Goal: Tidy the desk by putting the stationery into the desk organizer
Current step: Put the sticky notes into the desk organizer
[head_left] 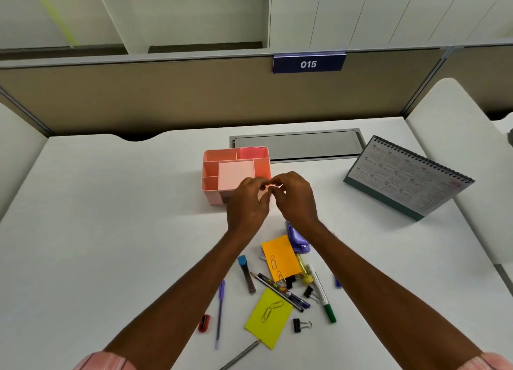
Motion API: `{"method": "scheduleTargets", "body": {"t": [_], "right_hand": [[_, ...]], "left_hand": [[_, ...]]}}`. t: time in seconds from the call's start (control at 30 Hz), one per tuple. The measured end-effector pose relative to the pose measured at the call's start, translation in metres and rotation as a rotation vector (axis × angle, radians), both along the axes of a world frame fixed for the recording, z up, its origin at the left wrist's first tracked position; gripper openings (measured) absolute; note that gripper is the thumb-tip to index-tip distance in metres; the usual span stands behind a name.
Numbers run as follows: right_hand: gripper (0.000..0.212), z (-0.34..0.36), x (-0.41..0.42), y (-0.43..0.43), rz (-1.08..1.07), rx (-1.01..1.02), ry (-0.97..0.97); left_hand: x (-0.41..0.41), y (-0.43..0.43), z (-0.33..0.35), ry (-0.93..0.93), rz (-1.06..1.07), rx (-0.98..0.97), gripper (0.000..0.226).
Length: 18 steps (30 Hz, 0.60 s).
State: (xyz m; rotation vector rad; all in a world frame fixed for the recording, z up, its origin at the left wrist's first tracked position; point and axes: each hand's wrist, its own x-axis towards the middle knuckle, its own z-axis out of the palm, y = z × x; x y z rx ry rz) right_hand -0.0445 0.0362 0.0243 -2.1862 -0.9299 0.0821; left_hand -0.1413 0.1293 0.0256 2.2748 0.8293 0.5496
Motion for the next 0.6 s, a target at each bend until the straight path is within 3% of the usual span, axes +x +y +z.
{"method": "scheduleTargets", "body": {"t": [0.13, 0.2, 0.33, 0.47, 0.6], "right_hand": [[0.020, -0.019, -0.014, -0.029, 0.024, -0.098, 0.073], [0.033, -0.027, -0.020, -0.040, 0.092, -0.271, 0.083], [0.053, -0.037, -0.028, -0.056, 0.275, -0.577, -0.084], [0.053, -0.043, -0.033, -0.062, 0.338, -0.742, -0.205], [0.050, -0.043, -0.035, -0.063, 0.321, -0.752, -0.186]], "left_hand": [[-0.024, -0.018, -0.014, 0.099, -0.082, -0.017, 0.028], [-0.035, -0.023, -0.023, 0.251, -0.138, -0.036, 0.035], [-0.049, -0.029, -0.040, 0.581, -0.206, -0.008, 0.052], [-0.057, -0.037, -0.051, 0.653, -0.196, 0.003, 0.049], [-0.057, -0.041, -0.051, 0.626, -0.149, 0.028, 0.039]]}}
